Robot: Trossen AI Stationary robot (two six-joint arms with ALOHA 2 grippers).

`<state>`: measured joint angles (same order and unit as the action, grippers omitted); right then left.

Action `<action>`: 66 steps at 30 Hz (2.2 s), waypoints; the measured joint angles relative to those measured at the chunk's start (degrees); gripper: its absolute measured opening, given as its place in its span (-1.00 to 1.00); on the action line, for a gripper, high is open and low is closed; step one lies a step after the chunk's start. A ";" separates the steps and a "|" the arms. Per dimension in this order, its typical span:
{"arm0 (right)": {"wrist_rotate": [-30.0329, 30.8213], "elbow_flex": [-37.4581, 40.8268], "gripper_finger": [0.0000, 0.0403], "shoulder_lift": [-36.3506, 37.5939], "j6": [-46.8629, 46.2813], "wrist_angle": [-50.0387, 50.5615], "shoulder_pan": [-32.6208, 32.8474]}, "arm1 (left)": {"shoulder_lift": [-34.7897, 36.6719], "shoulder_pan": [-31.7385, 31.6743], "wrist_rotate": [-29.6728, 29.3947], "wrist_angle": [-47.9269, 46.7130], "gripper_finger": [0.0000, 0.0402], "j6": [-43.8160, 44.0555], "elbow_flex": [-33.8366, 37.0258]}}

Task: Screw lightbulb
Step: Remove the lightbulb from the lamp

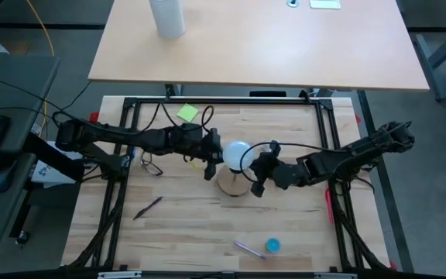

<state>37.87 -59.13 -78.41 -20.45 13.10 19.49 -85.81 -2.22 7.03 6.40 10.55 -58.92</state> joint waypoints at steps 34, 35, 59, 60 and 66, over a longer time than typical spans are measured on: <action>-12.12 0.02 -1.00 1.14 2.82 -4.17 -2.78 | -2.74 -2.30 -5.60 3.19 -1.00 -0.70 0.00; -12.90 0.02 -1.00 1.15 3.60 -5.00 -3.16 | -2.74 -2.01 -5.62 3.33 -1.00 -0.70 0.00; -10.59 0.00 -1.00 1.26 8.44 -0.24 -7.15 | 6.04 2.82 -5.60 -12.41 -1.00 -0.41 0.00; -11.01 0.02 -1.00 1.46 7.90 0.01 -7.13 | 6.62 2.79 -5.66 -13.64 -1.00 -0.83 0.00; -12.95 0.02 -1.00 5.19 7.45 4.32 -7.04 | 8.30 2.83 -9.61 -19.99 -1.00 -4.10 -0.01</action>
<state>24.92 -59.11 -73.22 -12.99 17.42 12.44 -77.52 0.61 -2.58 -13.59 6.44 -58.92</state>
